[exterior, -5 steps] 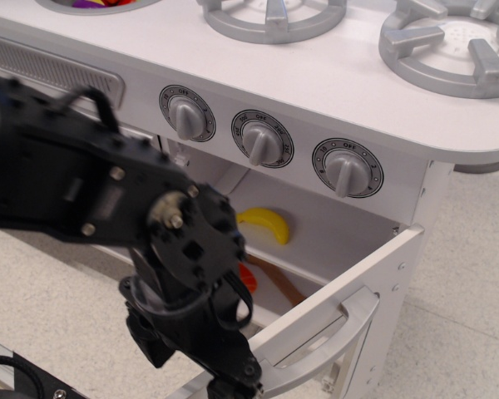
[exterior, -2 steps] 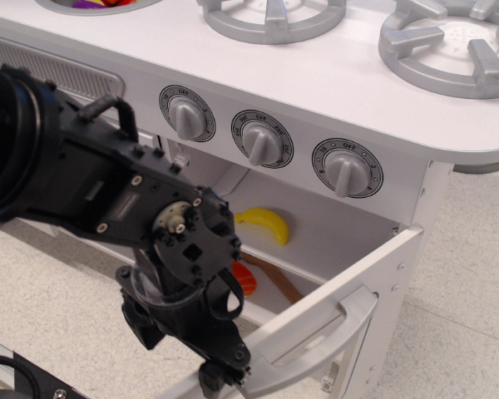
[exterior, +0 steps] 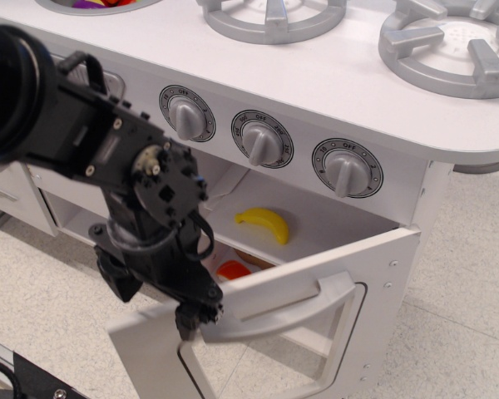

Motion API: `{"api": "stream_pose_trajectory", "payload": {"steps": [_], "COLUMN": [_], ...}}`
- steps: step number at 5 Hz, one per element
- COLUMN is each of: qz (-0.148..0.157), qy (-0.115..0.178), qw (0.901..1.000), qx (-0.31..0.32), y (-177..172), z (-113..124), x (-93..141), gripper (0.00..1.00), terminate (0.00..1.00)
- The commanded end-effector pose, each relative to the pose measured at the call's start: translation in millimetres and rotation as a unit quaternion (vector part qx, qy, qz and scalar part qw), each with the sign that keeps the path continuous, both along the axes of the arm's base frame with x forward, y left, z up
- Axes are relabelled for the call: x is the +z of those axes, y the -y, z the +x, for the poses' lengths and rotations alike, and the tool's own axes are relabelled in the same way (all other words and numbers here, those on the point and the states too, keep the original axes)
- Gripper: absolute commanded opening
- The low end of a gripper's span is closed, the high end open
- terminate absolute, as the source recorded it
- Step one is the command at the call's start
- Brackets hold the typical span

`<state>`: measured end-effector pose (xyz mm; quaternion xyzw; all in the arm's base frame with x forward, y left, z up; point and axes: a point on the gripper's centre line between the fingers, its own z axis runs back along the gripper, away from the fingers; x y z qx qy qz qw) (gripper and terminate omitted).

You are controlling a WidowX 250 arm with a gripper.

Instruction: Close oven

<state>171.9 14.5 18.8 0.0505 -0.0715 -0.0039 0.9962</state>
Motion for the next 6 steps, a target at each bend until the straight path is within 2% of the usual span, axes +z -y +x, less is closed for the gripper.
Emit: {"api": "stream_pose_trajectory", "payload": {"steps": [1,2,3,5,6], "qz": [0.006,-0.005,0.004,-0.015,-0.028], "qy": [0.082,0.062,0.035,0.010,0.011], "qw": [0.9957,0.9976,0.9951,0.9931,0.9912], "qx": [0.044,0.032,0.093,0.116,0.129], "y": [-17.5,-4.7,11.6,18.7,16.0], "z": [5.9,-8.5,-13.1,-2.9,7.5], "x": [34.9,38.1,9.9,-23.2,-31.0], "gripper": [1.00,1.00,1.00,1.00,1.00], "terminate": [0.00,0.00,0.00,0.00,0.00]}}
